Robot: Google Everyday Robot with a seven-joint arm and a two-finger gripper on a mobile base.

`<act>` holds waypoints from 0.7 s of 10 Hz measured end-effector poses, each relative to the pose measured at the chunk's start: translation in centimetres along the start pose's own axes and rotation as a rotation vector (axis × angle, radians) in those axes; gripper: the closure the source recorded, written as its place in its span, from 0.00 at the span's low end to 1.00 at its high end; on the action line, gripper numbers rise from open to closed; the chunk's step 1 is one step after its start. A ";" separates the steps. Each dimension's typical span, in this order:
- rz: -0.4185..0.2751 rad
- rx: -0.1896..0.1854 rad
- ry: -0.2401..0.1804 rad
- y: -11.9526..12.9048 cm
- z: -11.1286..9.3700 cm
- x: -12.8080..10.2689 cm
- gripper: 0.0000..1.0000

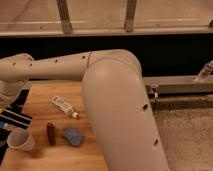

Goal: Place the eraser in the ceramic cup

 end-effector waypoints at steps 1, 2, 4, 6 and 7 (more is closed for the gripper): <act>0.003 -0.007 -0.011 0.3 0.2 0.0 1.00; 0.001 -0.025 -0.023 0.7 0.6 0.1 1.00; -0.010 -0.053 -0.035 1.9 1.7 -0.1 1.00; -0.010 -0.078 -0.046 2.8 2.6 0.1 1.00; -0.007 -0.084 -0.053 2.9 2.9 0.2 1.00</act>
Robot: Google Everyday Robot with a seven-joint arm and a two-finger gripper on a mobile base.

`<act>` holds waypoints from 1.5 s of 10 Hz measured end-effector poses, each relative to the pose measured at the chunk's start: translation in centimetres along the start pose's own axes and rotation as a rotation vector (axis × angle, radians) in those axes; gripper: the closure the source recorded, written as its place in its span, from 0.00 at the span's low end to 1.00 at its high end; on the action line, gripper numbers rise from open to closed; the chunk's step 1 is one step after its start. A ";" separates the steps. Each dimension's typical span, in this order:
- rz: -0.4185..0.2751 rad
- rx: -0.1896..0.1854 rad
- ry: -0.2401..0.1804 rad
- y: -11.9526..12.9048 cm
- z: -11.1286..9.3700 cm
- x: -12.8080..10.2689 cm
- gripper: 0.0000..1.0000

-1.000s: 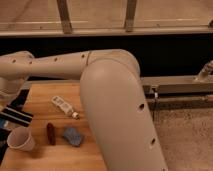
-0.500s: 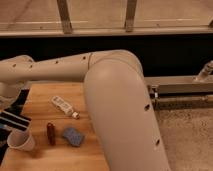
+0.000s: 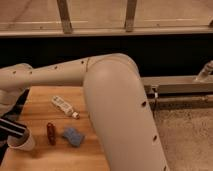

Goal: Place the eraser in the ceramic cup

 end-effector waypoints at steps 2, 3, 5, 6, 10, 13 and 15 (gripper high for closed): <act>-0.002 -0.008 -0.004 0.4 0.4 0.0 1.00; -0.006 -0.012 -0.001 0.6 0.7 0.0 0.98; -0.005 -0.012 -0.001 0.6 0.7 0.0 0.98; -0.004 -0.011 -0.001 0.6 0.7 0.0 0.98; -0.005 -0.012 0.000 0.6 0.7 0.0 0.98; -0.005 -0.012 0.000 0.6 0.7 0.0 0.98; -0.005 -0.011 0.000 0.6 0.7 0.0 1.00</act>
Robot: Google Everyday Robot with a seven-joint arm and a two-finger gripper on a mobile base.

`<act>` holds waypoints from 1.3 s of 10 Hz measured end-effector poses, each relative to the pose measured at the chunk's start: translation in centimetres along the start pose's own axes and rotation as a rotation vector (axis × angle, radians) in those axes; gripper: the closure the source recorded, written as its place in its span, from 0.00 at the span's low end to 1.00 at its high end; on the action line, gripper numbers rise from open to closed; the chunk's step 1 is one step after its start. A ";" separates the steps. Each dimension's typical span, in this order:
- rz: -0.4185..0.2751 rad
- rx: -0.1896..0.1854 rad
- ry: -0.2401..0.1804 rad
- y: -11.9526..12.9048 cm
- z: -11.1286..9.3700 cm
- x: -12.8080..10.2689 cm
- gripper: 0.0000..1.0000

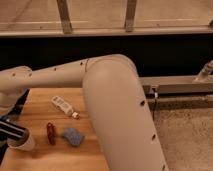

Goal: Place the eraser in the ceramic cup

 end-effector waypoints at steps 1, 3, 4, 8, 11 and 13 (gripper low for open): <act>0.000 0.000 0.000 0.0 0.0 0.0 1.00; 0.000 0.000 0.000 0.0 0.0 0.0 0.90; 0.000 0.000 0.000 0.0 0.0 0.0 0.80; 0.001 0.000 0.000 0.0 0.0 0.0 0.40; 0.001 0.000 0.000 0.0 0.0 0.0 0.20; 0.001 0.000 0.000 0.0 0.0 0.0 0.20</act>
